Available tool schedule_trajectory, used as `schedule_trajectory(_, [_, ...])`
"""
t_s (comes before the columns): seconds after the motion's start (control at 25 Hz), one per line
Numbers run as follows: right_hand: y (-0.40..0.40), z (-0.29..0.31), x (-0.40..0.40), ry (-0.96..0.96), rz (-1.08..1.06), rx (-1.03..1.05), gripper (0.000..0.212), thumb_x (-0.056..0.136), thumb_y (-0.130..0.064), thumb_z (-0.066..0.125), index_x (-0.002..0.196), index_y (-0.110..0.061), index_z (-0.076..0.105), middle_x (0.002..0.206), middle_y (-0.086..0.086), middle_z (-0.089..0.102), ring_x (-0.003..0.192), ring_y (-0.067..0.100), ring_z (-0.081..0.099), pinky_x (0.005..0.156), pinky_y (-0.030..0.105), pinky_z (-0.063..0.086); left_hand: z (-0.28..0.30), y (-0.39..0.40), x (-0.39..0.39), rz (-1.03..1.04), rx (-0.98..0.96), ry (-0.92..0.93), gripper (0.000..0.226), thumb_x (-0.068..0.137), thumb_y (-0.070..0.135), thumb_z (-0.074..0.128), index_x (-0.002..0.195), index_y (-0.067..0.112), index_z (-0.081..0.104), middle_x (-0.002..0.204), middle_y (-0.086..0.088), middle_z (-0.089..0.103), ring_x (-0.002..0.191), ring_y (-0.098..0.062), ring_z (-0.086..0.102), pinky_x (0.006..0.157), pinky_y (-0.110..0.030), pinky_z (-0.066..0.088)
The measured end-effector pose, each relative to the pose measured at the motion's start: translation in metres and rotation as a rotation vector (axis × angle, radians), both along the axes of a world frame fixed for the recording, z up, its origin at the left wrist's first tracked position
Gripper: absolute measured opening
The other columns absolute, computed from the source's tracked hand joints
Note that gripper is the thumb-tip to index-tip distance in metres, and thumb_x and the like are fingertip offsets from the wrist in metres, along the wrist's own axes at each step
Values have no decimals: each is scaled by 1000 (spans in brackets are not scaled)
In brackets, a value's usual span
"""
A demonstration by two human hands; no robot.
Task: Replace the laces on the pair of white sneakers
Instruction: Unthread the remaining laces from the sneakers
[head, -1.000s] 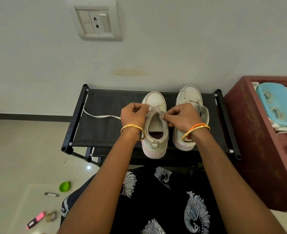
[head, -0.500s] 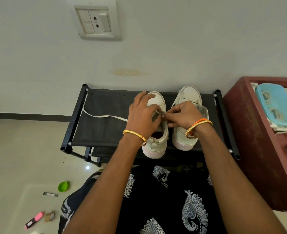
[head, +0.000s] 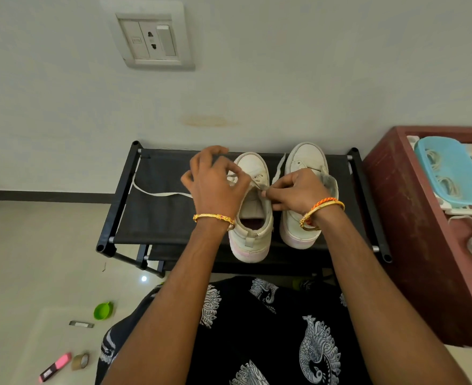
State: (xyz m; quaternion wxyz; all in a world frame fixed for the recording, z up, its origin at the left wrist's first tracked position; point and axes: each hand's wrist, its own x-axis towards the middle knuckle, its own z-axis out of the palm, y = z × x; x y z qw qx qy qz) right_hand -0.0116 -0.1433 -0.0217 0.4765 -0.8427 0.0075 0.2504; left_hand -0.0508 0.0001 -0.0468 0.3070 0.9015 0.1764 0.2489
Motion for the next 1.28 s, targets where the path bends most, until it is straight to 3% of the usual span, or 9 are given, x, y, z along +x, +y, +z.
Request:
schedule_trajectory(0.24, [0,0,-2,-29,-3,-27,9,79,-17,74,84,-10,72,83,8,72,74,18,70,80,33,58,0,14,-1,250,-408,161,14,82,26,64,71,28,55,109,5,55,110,-20,50,96,-43,27])
schedule_trajectory(0.28, [-1,-1,-2,-40,-7,-30,10,78,-17,75,84,-9,72,82,8,72,75,20,70,81,35,58,0,15,-2,202,-396,196,9,81,26,64,79,27,55,110,5,52,112,-22,48,98,-44,30])
schedule_trajectory(0.4, [-2,-4,-6,-128,23,-60,13,79,-18,75,86,-8,73,81,7,72,77,20,69,84,39,56,-1,15,-7,-146,-143,155,40,74,29,68,112,25,55,127,-1,43,123,-24,35,93,-38,31])
schedule_trajectory(0.48, [-2,-3,-10,-201,95,-112,16,80,-19,73,91,-7,73,85,5,70,81,17,65,86,33,53,0,7,-8,-337,48,202,35,75,29,69,109,27,62,132,1,44,131,-23,27,96,-39,25])
schedule_trajectory(0.6, [-2,0,-13,-225,130,-167,22,80,-21,73,98,-7,72,90,5,69,86,16,63,82,27,50,-3,-1,-6,-357,212,275,20,81,29,67,100,24,70,133,4,49,135,-19,27,101,-39,18])
schedule_trajectory(0.76, [1,1,-13,-231,99,-177,21,81,-22,71,96,-7,73,92,7,70,84,17,63,80,29,51,-4,0,-2,-292,253,218,15,84,29,66,92,20,74,129,7,55,129,-17,37,100,-40,18])
schedule_trajectory(0.92, [2,1,-13,-237,59,-188,21,82,-21,70,98,-7,73,91,7,70,81,15,61,79,28,49,-7,-7,-3,-250,282,146,9,78,26,71,79,17,74,121,0,60,121,-26,46,91,-46,31])
schedule_trajectory(1.12, [3,1,-15,-240,38,-175,24,80,-24,73,97,-7,73,91,9,72,84,19,65,84,35,53,-1,-1,-5,62,-81,43,8,80,28,66,77,21,66,110,8,58,110,-14,46,87,-38,33])
schedule_trajectory(1.28, [5,1,-15,-231,40,-175,25,80,-24,73,98,-7,73,93,9,72,85,19,65,87,36,53,2,5,-6,309,-417,173,14,84,29,59,74,23,52,86,10,54,86,-12,53,96,-42,35])
